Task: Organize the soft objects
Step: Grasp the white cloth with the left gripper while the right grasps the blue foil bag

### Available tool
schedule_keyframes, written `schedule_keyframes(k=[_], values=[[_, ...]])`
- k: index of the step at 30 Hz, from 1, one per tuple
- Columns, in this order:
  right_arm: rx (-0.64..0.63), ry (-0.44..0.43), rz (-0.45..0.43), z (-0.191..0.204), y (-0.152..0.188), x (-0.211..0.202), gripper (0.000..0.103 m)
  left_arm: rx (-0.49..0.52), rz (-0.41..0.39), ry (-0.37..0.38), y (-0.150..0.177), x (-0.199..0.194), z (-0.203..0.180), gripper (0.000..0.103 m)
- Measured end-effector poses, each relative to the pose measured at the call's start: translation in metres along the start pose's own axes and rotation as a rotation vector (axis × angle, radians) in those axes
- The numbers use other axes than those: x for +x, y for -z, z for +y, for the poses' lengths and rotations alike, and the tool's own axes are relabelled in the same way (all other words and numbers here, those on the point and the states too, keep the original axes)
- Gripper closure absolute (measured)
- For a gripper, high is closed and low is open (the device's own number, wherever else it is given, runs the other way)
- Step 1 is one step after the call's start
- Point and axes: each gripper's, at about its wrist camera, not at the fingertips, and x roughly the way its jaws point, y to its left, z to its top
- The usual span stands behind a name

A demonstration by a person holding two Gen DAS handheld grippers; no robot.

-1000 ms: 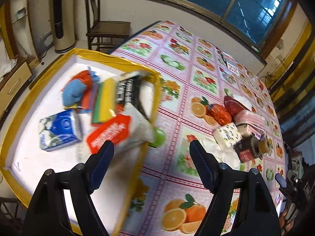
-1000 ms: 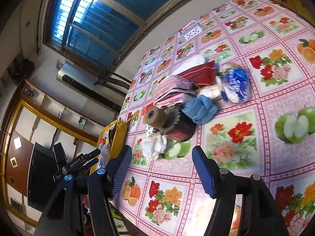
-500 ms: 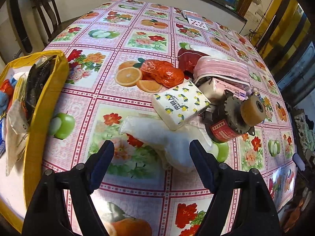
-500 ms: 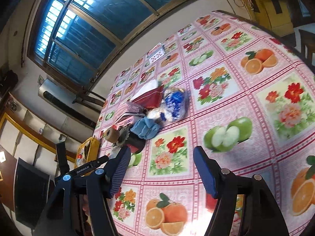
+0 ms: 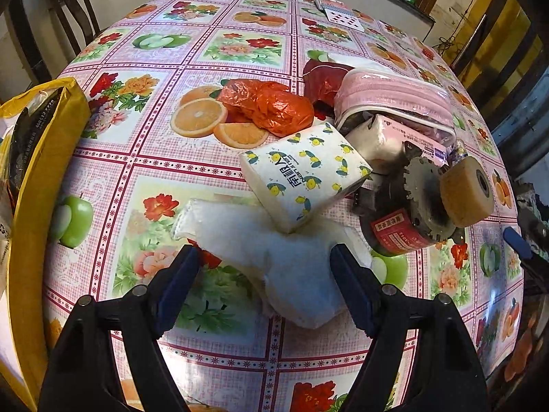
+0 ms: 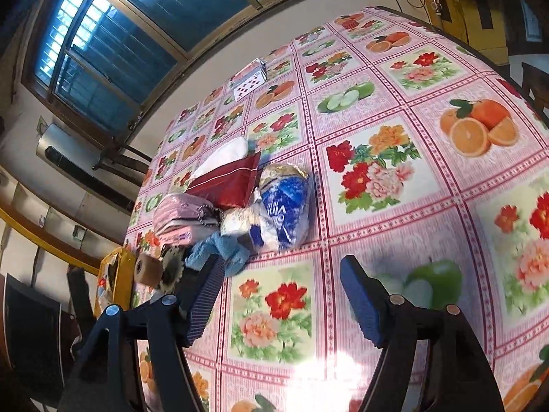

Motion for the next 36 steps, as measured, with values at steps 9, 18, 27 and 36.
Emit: schedule_keyframes(k=[9, 18, 27, 36], values=[[0.016, 0.067, 0.070, 0.012, -0.036, 0.070, 0.030, 0.031, 0.004, -0.038, -0.002, 0.004, -0.003, 0.019], [-0.053, 0.116, 0.073, 0.013, -0.032, 0.081, 0.053, 0.077, -0.004, -0.081, 0.001, 0.009, -0.011, 0.013], [-0.007, -0.004, 0.045, -0.002, -0.008, 0.041, 0.054, 0.088, -0.032, 0.001, 0.006, -0.005, -0.005, 0.075], [-0.068, -0.179, 0.014, 0.033, 0.030, -0.029, 0.054, 0.009, -0.027, 0.112, 0.017, -0.019, 0.023, 0.089]])
